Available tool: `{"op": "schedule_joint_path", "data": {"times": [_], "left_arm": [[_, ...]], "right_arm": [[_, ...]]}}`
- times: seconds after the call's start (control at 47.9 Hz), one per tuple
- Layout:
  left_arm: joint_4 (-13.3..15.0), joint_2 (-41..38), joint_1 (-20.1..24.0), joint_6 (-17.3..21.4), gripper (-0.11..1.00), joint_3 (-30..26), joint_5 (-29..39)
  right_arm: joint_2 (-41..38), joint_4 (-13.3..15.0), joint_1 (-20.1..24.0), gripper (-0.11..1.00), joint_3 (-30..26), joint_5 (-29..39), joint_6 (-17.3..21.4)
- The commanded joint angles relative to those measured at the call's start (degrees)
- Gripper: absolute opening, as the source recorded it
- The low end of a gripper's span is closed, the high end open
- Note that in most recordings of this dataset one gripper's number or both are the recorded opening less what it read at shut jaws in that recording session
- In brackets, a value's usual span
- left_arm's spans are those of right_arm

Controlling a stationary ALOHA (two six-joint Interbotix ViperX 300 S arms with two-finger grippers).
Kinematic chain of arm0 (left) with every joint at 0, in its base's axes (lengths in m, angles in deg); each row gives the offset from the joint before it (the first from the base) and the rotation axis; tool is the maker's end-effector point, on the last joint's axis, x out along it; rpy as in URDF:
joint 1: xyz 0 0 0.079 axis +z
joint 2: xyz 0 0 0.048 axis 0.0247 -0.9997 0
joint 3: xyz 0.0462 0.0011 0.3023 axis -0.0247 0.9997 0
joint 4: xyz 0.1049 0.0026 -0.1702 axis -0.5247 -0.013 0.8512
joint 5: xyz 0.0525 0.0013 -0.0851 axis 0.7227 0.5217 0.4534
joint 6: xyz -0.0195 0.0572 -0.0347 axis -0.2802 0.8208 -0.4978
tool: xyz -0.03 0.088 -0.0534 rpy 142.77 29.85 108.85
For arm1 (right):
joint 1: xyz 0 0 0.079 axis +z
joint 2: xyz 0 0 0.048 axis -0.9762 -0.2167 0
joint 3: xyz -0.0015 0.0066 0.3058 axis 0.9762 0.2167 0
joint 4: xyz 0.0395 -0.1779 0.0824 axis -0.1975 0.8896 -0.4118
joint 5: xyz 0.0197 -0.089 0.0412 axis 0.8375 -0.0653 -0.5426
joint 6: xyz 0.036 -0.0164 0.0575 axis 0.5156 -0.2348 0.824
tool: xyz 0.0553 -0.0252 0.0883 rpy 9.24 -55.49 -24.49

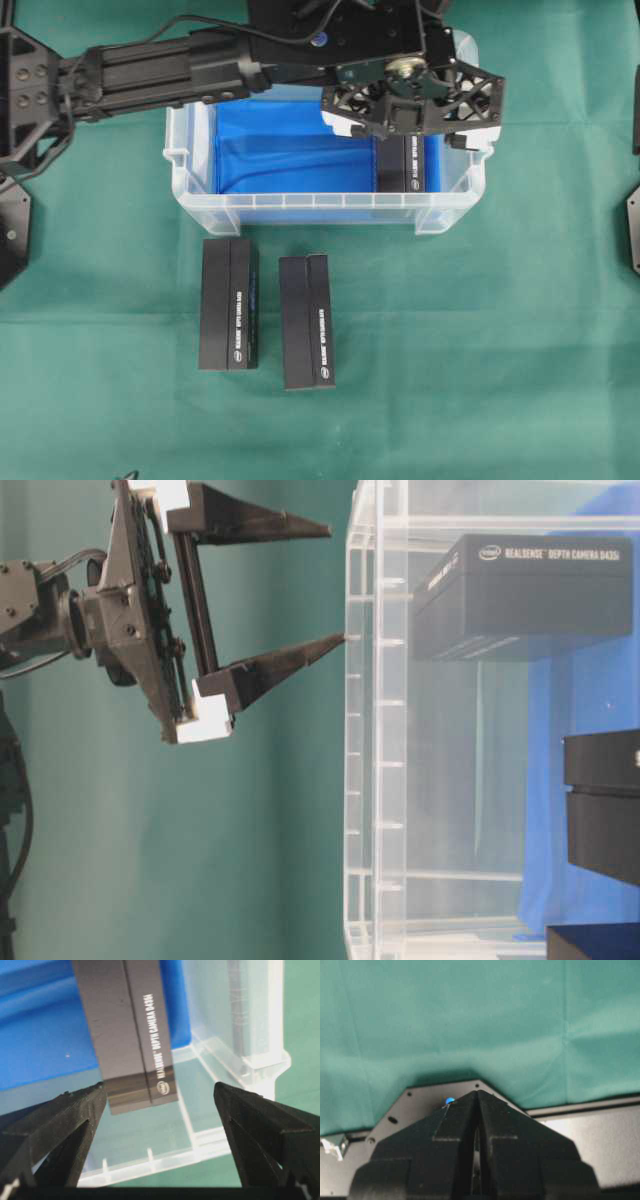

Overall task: Take the box out of the case with the left arm.
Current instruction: 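Swing the open left gripper over the right black box in the case, then lower the left gripper around the right black box and close it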

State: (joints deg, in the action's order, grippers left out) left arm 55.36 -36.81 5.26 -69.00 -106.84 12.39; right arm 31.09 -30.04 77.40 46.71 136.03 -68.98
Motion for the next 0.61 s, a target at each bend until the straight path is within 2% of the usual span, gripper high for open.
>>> {"op": "schedule_joint_path", "data": {"times": [0.0, 0.585], "left_arm": [[-0.09, 0.88, 0.35, 0.09, 0.91, -2.29, 0.53], [-0.88, 0.88, 0.88, 0.09, 0.91, -1.76, 2.29]], "right_arm": [[0.0, 0.0, -0.09, 0.02, -0.53, 0.7, 0.0], [0.09, 0.0, -0.09, 0.02, -0.53, 1.05, 0.0]]}}
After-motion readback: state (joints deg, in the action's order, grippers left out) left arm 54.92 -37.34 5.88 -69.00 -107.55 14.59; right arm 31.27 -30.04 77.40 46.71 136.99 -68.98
